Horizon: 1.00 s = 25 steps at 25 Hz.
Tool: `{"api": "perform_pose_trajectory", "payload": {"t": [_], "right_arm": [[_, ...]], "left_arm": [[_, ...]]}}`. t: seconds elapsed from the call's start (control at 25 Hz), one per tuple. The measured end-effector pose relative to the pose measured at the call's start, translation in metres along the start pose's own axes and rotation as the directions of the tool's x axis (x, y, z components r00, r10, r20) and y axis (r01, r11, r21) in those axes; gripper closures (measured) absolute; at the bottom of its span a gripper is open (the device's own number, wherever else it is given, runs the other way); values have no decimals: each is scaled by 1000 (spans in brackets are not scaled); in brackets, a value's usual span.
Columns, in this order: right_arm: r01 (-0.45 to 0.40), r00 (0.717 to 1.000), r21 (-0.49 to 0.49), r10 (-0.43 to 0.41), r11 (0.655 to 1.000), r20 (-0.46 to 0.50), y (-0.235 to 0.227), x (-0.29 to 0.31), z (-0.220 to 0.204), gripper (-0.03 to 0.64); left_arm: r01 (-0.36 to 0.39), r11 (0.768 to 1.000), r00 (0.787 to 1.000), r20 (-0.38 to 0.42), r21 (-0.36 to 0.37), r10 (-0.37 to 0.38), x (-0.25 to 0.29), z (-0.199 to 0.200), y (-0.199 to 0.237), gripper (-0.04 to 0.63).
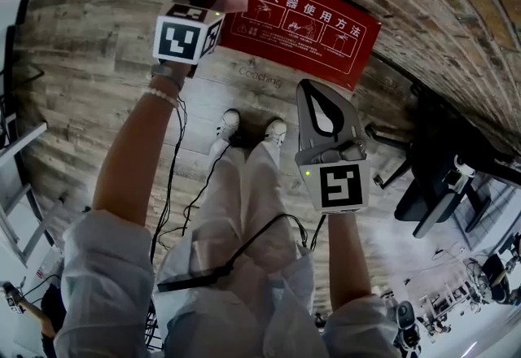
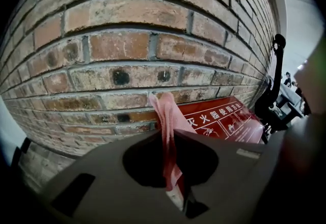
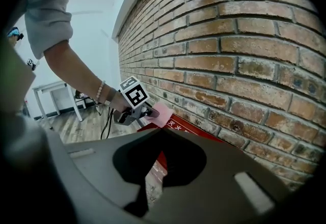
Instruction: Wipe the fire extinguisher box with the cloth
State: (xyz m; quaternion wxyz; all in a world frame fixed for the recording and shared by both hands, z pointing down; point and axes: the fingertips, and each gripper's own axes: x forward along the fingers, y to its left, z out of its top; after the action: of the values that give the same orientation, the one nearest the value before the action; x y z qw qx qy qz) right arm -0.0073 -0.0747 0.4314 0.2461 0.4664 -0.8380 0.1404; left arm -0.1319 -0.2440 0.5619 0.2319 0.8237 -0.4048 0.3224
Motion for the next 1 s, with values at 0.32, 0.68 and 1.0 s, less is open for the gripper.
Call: {"api": "perform_pose_trajectory", "payload": {"t": [0.32, 0.68, 1.0], "right_arm": [[8, 1000, -11, -8, 1000, 19, 0, -8, 16, 609], [5, 1000, -15, -5, 1000, 19, 5, -17, 22, 609], [-2, 1000, -4, 2, 1000, 7, 7, -18, 16, 609]], "left_arm": [[17, 1000, 996, 93, -23, -15, -43, 14, -11, 583], [-7, 999, 996, 85, -46, 11, -89, -10, -10, 583], [16, 996, 1000, 19, -89, -14, -97, -49, -12, 583]]}}
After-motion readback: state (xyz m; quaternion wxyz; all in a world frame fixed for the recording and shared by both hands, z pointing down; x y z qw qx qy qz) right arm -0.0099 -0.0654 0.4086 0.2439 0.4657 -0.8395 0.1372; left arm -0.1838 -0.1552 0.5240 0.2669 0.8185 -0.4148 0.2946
